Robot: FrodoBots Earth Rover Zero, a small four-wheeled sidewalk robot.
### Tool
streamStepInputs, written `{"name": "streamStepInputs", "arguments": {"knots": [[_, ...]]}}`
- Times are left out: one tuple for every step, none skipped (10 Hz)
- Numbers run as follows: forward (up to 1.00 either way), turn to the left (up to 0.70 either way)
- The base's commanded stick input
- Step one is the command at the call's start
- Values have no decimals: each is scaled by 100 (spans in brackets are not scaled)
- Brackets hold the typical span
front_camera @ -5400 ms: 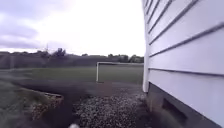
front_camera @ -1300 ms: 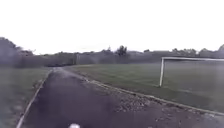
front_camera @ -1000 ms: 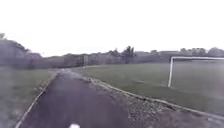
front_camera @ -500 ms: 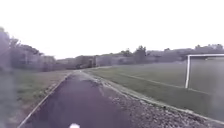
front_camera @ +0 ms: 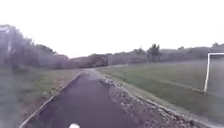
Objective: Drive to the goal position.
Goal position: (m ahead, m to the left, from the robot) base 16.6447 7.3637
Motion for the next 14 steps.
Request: {"name": "streamStepInputs", "arguments": {"knots": [[70, 35], [70, 35], [70, 35], [70, 35], [70, 35], [70, 35], [70, 35], [70, 35], [70, 35], [70, 32], [70, 16], [70, 1], [70, 0], [70, 0]]}}
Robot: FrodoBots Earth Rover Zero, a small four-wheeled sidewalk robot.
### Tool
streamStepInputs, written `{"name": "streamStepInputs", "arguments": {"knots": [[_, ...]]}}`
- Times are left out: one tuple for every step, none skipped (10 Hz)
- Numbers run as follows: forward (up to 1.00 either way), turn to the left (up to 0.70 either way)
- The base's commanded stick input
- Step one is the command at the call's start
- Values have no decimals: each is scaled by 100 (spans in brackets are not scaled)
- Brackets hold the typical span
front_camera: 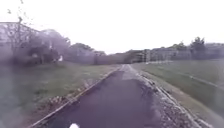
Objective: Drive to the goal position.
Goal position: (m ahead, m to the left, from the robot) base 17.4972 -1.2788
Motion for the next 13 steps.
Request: {"name": "streamStepInputs", "arguments": {"knots": [[70, 0], [70, 0], [70, 0], [70, 0], [70, 0], [70, 0], [70, 0], [70, 0], [70, 0], [70, 0], [70, 0], [70, 0], [70, 0]]}}
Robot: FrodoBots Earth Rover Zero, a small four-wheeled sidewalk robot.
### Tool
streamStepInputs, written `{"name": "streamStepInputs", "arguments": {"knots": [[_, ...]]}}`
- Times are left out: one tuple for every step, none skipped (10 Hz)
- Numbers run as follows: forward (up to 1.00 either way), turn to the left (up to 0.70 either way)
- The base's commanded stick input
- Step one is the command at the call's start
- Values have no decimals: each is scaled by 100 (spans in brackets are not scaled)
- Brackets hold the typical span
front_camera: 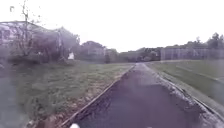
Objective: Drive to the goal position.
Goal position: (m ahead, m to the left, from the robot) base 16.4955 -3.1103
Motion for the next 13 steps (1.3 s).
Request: {"name": "streamStepInputs", "arguments": {"knots": [[70, -35], [70, -35], [70, -35], [70, -35], [70, -35], [70, -35], [70, -35], [70, -24], [70, -9], [70, 0], [70, 0], [70, 0], [70, 0]]}}
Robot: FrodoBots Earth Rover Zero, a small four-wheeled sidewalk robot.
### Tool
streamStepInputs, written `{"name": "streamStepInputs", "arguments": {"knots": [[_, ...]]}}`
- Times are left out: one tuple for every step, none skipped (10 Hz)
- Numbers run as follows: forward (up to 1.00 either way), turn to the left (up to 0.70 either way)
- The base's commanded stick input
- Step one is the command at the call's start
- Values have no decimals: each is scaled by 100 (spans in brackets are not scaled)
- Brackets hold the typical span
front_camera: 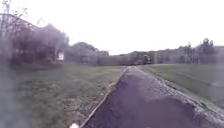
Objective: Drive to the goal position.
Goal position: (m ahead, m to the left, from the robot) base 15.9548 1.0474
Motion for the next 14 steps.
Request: {"name": "streamStepInputs", "arguments": {"knots": [[70, 0], [70, 0], [70, 0], [70, 0], [70, 0], [70, 0], [70, 0], [70, 0], [70, 0], [70, 0], [70, -3], [70, -14], [70, -24], [70, -34]]}}
